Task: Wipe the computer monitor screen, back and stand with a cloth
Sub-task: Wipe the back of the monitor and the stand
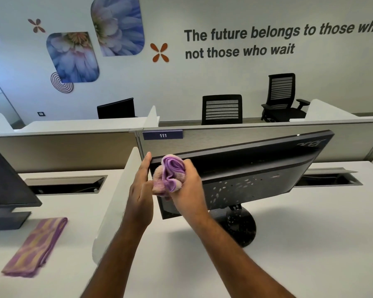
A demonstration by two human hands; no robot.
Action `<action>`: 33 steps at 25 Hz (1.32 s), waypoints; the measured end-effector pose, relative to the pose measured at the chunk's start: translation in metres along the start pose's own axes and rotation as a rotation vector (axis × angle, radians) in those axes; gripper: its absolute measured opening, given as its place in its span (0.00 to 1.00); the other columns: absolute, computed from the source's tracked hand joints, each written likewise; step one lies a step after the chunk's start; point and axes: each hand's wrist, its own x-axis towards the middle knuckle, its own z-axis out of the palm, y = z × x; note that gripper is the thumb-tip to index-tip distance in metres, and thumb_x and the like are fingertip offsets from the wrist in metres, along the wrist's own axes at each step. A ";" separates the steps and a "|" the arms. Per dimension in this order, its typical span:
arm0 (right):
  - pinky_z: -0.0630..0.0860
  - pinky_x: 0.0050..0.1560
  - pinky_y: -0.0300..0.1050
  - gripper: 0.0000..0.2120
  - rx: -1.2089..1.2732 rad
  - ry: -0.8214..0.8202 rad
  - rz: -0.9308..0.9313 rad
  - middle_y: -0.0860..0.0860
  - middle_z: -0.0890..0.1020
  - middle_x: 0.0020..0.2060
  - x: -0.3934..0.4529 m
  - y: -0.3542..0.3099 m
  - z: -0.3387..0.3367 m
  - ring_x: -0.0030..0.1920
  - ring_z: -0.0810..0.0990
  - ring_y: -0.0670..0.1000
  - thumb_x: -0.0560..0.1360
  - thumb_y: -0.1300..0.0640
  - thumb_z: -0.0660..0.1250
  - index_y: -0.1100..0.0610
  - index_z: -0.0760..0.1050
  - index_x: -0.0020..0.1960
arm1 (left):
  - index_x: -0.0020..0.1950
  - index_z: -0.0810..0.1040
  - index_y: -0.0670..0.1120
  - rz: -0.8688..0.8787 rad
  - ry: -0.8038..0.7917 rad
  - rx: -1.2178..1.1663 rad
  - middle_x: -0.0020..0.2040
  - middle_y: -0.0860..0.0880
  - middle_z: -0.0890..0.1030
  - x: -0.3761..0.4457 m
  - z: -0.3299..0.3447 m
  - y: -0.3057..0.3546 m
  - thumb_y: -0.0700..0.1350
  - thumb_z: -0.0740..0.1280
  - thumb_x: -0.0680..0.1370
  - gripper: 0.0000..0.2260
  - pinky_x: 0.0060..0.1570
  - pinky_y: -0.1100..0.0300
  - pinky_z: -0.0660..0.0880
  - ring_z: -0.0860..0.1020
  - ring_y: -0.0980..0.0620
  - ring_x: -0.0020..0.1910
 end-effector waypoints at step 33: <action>0.84 0.52 0.46 0.18 0.164 -0.069 0.092 0.44 0.83 0.52 -0.014 0.009 -0.088 0.53 0.84 0.45 0.75 0.50 0.77 0.49 0.74 0.60 | 0.82 0.65 0.49 0.118 0.031 0.262 0.81 0.56 0.67 -0.004 -0.010 0.014 0.43 0.53 0.79 0.29 0.81 0.57 0.60 0.62 0.62 0.80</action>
